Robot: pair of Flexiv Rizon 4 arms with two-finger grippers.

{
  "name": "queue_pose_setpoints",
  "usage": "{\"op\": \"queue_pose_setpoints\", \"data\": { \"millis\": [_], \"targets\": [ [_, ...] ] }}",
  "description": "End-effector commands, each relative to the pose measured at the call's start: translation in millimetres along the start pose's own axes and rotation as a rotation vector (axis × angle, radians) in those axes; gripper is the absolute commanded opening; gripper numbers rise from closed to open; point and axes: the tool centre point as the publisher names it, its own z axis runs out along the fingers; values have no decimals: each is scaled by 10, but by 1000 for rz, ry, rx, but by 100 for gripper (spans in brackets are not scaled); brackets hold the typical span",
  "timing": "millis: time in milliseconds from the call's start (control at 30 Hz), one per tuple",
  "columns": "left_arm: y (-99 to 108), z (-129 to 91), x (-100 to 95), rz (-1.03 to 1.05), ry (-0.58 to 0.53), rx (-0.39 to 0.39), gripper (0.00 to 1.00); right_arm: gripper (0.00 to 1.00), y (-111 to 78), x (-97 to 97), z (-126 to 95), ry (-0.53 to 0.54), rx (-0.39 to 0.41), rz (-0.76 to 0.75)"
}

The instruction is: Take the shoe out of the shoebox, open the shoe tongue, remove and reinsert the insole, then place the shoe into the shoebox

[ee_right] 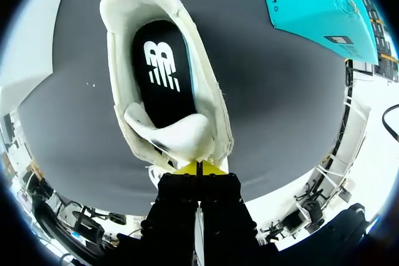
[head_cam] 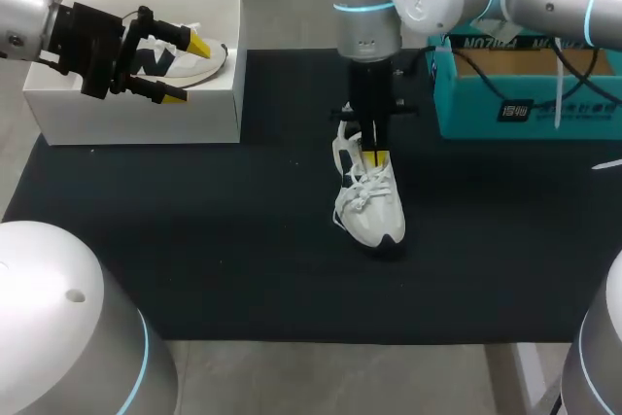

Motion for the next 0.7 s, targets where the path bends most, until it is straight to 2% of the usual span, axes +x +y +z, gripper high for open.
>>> {"op": "queue_pose_setpoints", "data": {
  "millis": [33,133,233,333,467,667,700],
  "targets": [
    [11,1,-1,1,4,2,100,0,82,19,65,-6,5,2],
    [11,1,-1,1,4,2,100,0,95,13,48,-19,-1,1],
    [11,1,-1,1,4,2,100,0,28,20,-99,-34,-39,-7],
    [11,1,-1,1,4,2,100,0,-60,57,-306,-18,-130,-89],
    [11,1,-1,1,4,2,100,0,-90,77,-466,18,-222,-144],
    [11,1,-1,1,4,2,100,0,-47,167,-581,-75,-412,-185],
    [11,1,-1,1,4,2,100,0,-47,167,-581,-75,-412,-185]
  ]
}}
